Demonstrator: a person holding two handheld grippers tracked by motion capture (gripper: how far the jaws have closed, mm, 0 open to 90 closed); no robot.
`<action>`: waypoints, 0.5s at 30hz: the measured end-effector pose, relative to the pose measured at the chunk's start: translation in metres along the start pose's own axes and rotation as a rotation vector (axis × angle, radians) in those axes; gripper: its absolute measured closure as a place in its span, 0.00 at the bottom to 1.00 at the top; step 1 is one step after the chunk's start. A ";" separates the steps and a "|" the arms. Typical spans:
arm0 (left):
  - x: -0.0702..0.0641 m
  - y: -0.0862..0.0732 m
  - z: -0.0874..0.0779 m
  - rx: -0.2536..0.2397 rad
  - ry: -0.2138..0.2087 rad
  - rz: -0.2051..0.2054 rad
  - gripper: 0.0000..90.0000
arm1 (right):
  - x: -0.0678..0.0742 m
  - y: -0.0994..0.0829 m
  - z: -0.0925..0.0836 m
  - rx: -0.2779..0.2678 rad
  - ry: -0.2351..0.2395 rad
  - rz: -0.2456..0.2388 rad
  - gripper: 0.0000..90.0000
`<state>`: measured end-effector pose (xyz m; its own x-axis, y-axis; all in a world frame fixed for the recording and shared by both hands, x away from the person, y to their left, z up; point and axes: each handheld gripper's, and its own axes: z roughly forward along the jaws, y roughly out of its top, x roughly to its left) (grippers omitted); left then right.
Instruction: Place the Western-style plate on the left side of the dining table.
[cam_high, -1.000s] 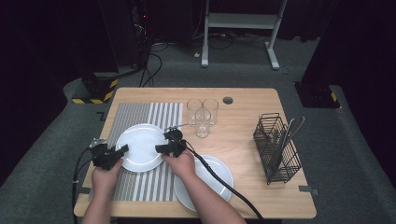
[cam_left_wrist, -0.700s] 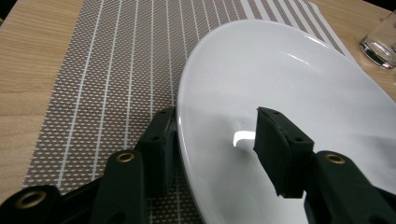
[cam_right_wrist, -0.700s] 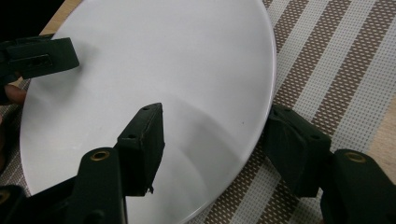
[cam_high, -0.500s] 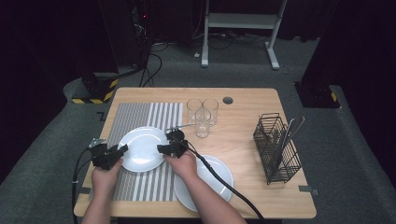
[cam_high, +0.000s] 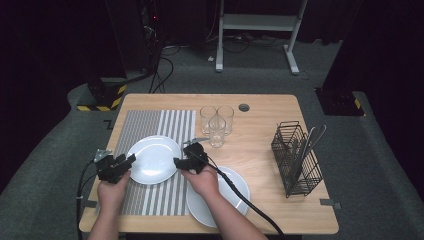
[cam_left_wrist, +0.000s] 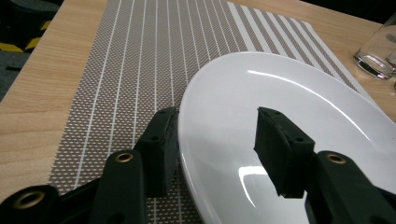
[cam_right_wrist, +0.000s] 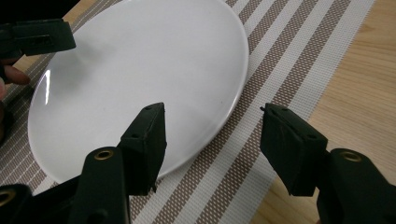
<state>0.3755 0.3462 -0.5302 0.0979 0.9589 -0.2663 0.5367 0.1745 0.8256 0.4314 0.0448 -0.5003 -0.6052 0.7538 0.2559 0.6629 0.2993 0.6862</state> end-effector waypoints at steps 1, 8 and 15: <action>-0.001 0.000 0.000 -0.002 0.003 0.007 0.55 | 0.000 -0.002 -0.003 -0.007 -0.003 -0.009 0.45; -0.005 -0.001 -0.004 -0.013 0.033 0.059 0.55 | -0.004 -0.014 -0.022 -0.055 -0.006 -0.049 0.49; -0.012 -0.003 -0.013 -0.024 0.039 0.107 0.55 | -0.011 -0.027 -0.039 -0.091 -0.020 -0.068 0.52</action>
<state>0.3616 0.3370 -0.5228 0.1203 0.9802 -0.1571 0.5043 0.0759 0.8602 0.4036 0.0059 -0.4951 -0.6379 0.7455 0.1932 0.5770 0.2964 0.7611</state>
